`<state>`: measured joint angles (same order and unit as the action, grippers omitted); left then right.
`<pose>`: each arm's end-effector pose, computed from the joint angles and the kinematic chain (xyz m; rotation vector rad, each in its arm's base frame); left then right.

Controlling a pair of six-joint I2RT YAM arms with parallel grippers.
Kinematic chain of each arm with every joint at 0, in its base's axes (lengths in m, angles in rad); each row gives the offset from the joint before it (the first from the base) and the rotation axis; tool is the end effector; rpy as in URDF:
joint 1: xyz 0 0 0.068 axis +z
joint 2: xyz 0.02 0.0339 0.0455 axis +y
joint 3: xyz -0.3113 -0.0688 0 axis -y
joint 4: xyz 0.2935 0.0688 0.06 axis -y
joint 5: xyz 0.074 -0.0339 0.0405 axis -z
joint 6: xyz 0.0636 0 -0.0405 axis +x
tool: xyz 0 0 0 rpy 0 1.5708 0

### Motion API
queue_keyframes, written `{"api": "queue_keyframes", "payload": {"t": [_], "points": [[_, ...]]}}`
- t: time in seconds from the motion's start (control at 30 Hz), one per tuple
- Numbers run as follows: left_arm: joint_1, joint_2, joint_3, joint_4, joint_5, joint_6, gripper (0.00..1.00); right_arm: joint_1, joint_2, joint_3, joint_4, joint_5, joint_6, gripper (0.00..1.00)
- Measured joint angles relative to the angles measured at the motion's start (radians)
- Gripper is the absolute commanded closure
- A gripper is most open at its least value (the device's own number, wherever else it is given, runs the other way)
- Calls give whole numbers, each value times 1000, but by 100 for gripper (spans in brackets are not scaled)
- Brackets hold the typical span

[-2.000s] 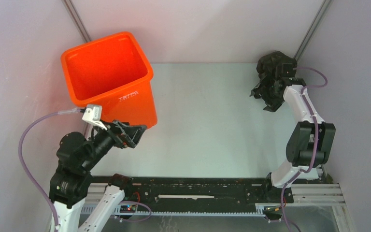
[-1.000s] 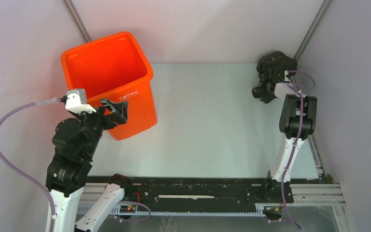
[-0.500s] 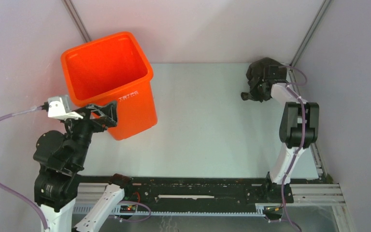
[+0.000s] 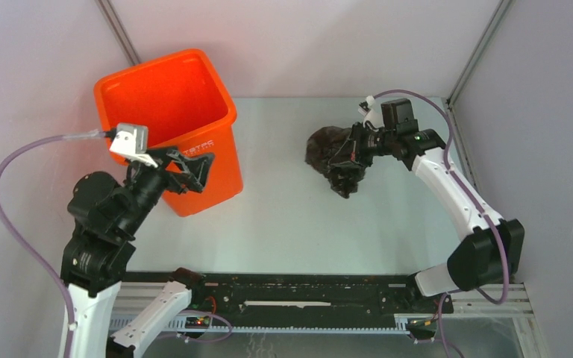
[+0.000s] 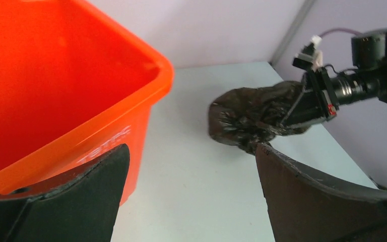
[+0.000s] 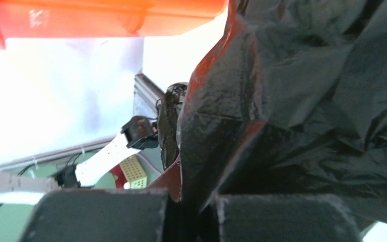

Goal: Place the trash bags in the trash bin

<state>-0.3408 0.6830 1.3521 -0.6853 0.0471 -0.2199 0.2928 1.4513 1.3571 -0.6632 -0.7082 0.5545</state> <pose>0.1018 -0.0393 0.5369 0.1342 1.6015 -0.4738 0.3419 0.1463 0.3707 -0.0657 2.4280 1.2331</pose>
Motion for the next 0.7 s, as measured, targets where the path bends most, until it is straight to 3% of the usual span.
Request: {"api": "queue_keyframes", "payload": {"t": [0.1, 0.27, 0.47, 0.7], "points": [[-90, 83, 43, -2, 12, 2, 0, -5, -31, 0, 6, -68, 1, 100], [-352, 285, 135, 8, -20, 7, 0, -37, 21, 0, 19, -172, 42, 100], [-411, 463, 116, 119, 60, -26, 0, -48, 58, 64, -107, -251, 35, 100], [-657, 540, 21, 207, -55, 76, 0, -7, 44, 99, -181, -333, 35, 100]]}}
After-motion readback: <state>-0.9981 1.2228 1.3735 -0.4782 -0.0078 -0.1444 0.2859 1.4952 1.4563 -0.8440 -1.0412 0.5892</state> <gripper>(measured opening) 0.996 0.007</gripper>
